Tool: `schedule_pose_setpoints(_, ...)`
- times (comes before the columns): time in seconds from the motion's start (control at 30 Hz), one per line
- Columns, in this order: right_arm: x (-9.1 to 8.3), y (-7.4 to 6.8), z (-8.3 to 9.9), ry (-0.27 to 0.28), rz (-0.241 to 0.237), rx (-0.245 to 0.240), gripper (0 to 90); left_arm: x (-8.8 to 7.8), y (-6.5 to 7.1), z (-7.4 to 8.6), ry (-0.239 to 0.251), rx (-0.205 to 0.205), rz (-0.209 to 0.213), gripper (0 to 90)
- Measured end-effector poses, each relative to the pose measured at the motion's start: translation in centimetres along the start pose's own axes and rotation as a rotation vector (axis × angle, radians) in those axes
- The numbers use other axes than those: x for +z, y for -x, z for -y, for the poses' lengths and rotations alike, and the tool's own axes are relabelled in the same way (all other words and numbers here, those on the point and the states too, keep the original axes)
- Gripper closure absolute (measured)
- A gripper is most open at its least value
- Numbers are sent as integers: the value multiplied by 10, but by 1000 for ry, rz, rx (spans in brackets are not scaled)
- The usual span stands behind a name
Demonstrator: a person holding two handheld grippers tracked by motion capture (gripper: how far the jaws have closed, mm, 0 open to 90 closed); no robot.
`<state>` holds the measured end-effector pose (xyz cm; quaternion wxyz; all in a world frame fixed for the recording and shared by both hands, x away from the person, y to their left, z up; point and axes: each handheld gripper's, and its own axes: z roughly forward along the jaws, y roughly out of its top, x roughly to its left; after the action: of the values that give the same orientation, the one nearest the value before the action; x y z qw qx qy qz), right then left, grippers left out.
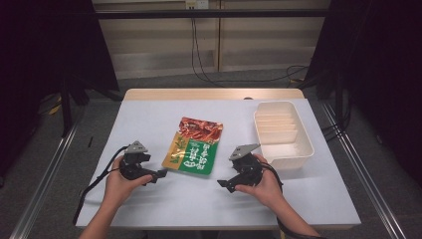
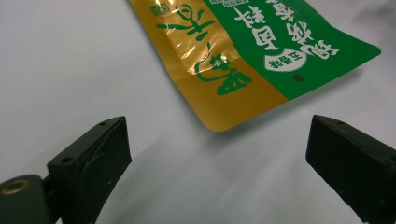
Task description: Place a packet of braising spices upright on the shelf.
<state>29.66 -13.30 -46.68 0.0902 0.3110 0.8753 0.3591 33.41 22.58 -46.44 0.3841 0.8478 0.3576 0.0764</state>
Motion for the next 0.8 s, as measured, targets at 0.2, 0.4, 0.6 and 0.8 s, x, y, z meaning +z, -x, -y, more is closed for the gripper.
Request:
schedule_pose_setpoints(0.2,-1,0,1,12,2,6,73,4,0,-7,-14,-2,32,277)
schedule_pose_setpoints(0.4,-2,0,1,13,-9,3,73,8,-4,-11,-14,-24,20,327)
schedule_pose_setpoints(0.6,-3,1,2,12,-7,9,72,5,-10,-14,-6,-67,-32,540)
schedule_pose_setpoints(0.8,-2,0,1,8,2,4,72,7,-14,-18,-30,-128,4,570)
